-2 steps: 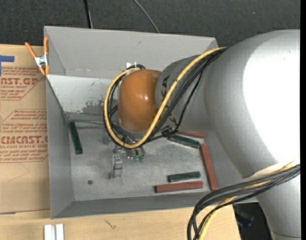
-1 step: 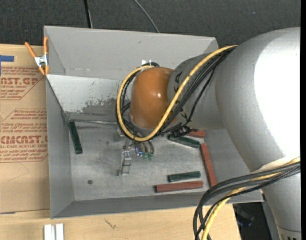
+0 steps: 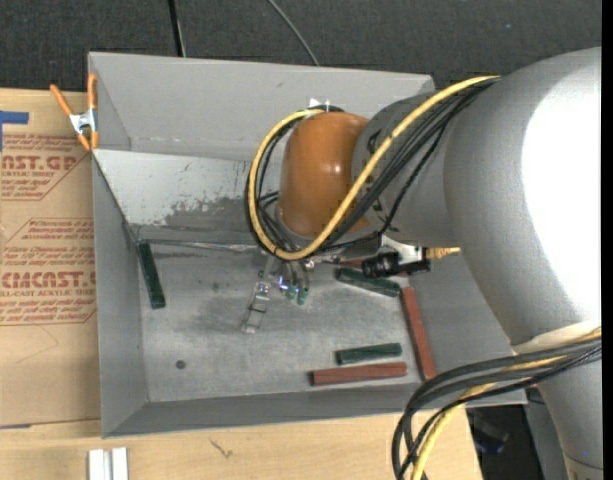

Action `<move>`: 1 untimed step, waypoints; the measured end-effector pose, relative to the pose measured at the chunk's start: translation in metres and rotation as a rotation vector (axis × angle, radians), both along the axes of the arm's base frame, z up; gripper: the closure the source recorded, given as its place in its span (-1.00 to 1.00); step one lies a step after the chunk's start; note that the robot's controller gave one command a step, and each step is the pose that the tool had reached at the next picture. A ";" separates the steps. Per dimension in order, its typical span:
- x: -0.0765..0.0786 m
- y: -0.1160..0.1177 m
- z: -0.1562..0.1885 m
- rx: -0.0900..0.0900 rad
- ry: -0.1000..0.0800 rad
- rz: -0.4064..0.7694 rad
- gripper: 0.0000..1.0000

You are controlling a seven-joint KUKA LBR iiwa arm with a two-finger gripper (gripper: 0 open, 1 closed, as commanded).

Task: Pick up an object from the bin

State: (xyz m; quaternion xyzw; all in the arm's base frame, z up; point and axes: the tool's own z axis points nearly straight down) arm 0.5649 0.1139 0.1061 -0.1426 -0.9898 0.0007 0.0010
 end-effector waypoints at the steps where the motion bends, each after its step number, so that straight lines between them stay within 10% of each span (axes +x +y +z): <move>1: 0.011 -0.019 -0.004 0.002 -0.007 0.141 -1.00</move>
Offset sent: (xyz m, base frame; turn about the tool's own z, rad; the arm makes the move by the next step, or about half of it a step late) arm -0.0259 -0.0604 -0.0189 -0.1475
